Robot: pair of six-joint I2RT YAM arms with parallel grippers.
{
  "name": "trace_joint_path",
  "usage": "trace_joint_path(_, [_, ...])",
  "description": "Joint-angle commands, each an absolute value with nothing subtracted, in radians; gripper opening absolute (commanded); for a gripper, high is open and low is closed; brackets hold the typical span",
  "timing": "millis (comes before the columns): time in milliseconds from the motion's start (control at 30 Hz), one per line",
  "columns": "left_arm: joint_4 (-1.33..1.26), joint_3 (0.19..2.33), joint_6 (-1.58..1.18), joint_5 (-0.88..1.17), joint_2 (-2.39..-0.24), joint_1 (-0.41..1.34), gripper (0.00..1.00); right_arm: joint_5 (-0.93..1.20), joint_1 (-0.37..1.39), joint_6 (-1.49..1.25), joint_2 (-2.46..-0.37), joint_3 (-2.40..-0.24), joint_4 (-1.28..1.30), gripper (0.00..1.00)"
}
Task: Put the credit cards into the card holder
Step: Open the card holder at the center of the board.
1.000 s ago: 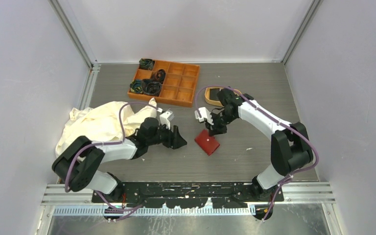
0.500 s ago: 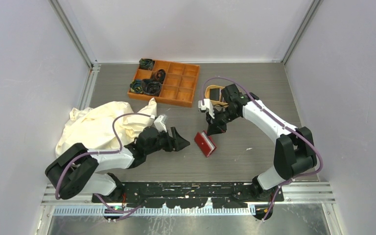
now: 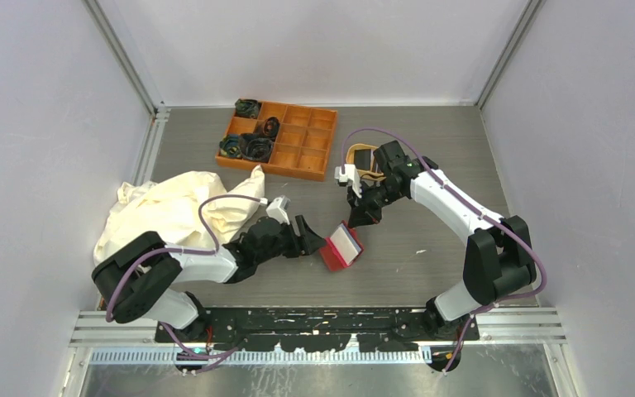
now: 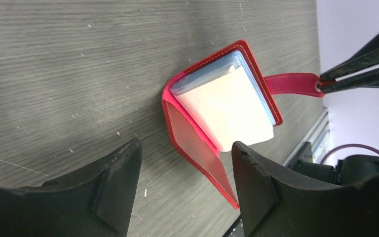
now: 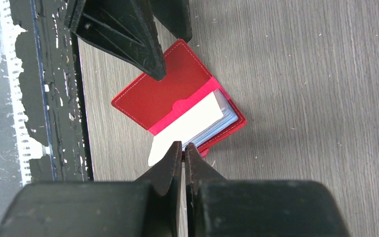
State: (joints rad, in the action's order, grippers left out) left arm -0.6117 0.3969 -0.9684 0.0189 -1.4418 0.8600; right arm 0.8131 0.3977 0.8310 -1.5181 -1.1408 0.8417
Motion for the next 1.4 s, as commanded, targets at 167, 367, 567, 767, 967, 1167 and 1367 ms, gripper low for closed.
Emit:
trace_joint_path(167, [-0.443,0.466,-0.855,-0.097,-1.448,0.864,0.30,0.806,0.380,0.827,-1.489,-1.178,0.843,0.01])
trace_joint_path(367, [-0.319,0.537,-0.701,-0.104,-1.498,0.851,0.03,0.593,0.348,0.811,-1.499,-1.118,0.792,0.02])
trace_joint_path(567, [-0.204,0.628,-0.552,-0.079,-1.565,0.843,0.00,0.229,0.339,0.647,-1.686,-1.171,0.771,0.22])
trace_joint_path(767, [-0.185,0.659,-0.514,-0.058,-1.608,0.834,0.00,0.289,0.334,0.558,-1.630,-1.170,0.719,0.43])
trace_joint_path(967, [-0.237,0.646,-0.528,-0.016,-1.612,0.822,0.00,0.705,0.308,0.567,-1.557,-1.113,0.732,0.56])
trace_joint_path(1167, [-0.293,0.632,-0.561,0.033,-1.621,0.817,0.00,0.663,0.320,0.499,-1.776,-1.240,0.883,0.33])
trace_joint_path(1367, [-0.328,0.612,-0.587,0.052,-1.628,0.813,0.00,0.561,0.337,0.445,-1.885,-1.291,0.927,0.27])
